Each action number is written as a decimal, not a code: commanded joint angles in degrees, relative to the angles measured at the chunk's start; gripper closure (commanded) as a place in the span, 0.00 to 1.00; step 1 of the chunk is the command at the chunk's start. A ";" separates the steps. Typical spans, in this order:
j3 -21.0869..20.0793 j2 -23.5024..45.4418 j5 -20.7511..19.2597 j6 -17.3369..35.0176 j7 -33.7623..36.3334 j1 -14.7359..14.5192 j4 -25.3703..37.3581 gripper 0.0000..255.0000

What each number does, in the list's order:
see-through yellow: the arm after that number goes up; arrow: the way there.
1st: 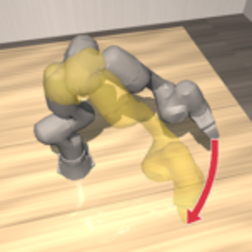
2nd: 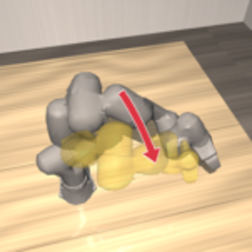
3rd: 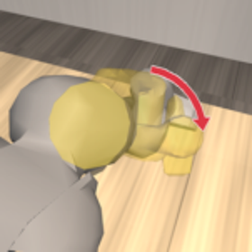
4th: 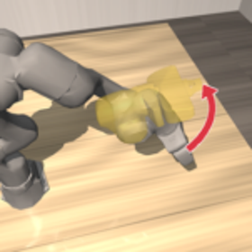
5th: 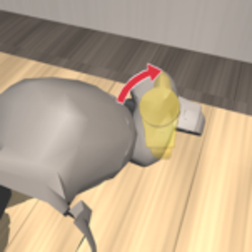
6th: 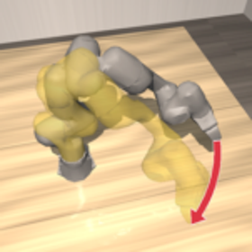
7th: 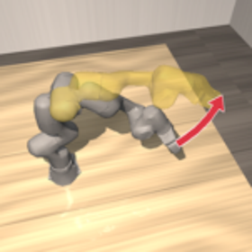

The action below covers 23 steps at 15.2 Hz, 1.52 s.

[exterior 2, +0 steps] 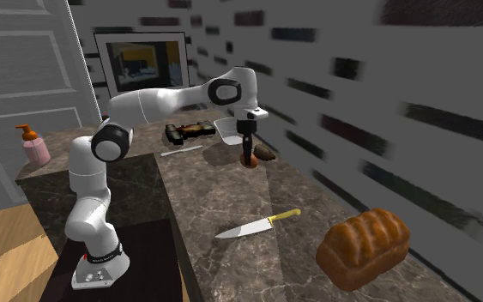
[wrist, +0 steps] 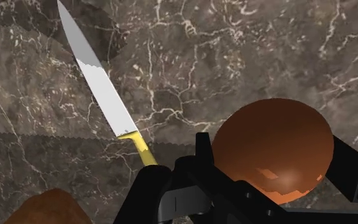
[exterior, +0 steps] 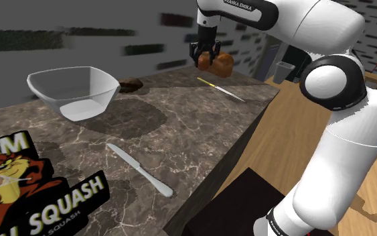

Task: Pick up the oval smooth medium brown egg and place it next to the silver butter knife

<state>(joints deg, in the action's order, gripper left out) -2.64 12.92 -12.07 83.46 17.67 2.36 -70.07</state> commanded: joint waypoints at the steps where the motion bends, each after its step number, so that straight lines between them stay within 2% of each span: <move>1: -0.79 -3.60 0.03 0.65 2.20 -1.18 -4.66 1.00; 6: -3.17 -11.05 0.47 1.51 7.77 -4.00 -14.05 1.00; 11: -6.00 -16.81 1.41 1.26 13.50 -6.79 -20.63 1.00; 17: -9.95 -21.82 3.10 0.08 20.66 -10.13 -25.69 1.00; 23: -14.48 -24.78 5.20 -1.60 28.27 -13.45 -28.09 1.00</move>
<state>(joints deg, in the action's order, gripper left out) -16.34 -11.34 -7.25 82.18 44.58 -10.53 -97.77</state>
